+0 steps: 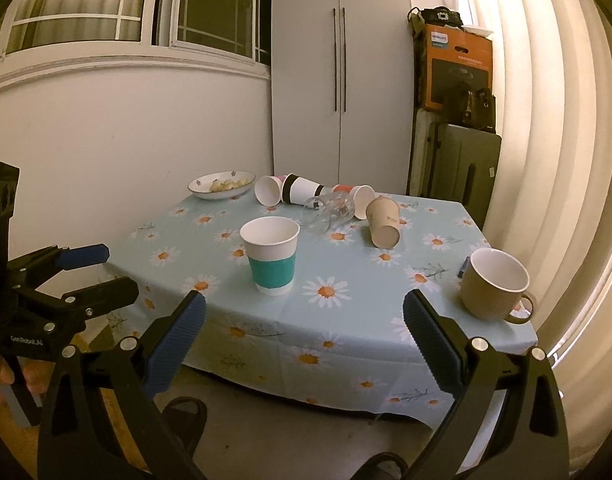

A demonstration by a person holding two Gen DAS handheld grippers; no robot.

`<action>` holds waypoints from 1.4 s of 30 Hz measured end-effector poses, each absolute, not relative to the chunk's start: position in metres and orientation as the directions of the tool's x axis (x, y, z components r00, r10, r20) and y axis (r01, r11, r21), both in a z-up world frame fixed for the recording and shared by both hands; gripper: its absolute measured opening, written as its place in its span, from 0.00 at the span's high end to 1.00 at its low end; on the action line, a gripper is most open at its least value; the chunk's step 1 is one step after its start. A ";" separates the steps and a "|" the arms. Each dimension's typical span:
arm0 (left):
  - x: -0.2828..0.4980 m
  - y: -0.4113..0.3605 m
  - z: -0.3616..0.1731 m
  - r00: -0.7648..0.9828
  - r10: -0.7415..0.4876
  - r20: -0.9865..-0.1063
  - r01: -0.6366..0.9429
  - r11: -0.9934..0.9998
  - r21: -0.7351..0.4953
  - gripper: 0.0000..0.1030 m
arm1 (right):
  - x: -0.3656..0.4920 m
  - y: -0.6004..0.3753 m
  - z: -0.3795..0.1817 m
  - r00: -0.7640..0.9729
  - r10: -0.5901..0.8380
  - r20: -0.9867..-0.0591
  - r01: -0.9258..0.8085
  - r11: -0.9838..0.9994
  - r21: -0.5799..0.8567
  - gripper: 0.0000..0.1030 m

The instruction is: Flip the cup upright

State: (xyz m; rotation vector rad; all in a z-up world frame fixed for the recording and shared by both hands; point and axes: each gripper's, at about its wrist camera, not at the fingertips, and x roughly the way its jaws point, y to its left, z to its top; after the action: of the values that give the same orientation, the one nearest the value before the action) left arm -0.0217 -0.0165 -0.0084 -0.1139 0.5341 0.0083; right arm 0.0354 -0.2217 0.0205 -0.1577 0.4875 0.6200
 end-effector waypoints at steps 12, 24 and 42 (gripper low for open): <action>-0.023 -0.018 -0.009 0.863 -0.018 -0.505 -0.035 0.995 -0.095 0.06 | 0.036 -0.223 0.020 0.703 0.519 -0.487 -0.591 0.807 0.006 0.05; -0.024 -0.017 -0.010 0.862 -0.024 -0.507 -0.030 0.995 -0.099 0.06 | 0.035 -0.223 0.020 0.705 0.517 -0.485 -0.589 0.808 0.005 0.05; -0.024 -0.014 -0.010 0.862 -0.018 -0.506 -0.038 0.994 -0.101 0.06 | 0.035 -0.224 0.020 0.706 0.514 -0.486 -0.588 0.809 0.003 0.05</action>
State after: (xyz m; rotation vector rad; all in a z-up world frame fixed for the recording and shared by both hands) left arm -0.0238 -0.0139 -0.0102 -0.1084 0.5312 0.0101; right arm 0.0355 -0.2236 0.0199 -0.1569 0.4918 0.6150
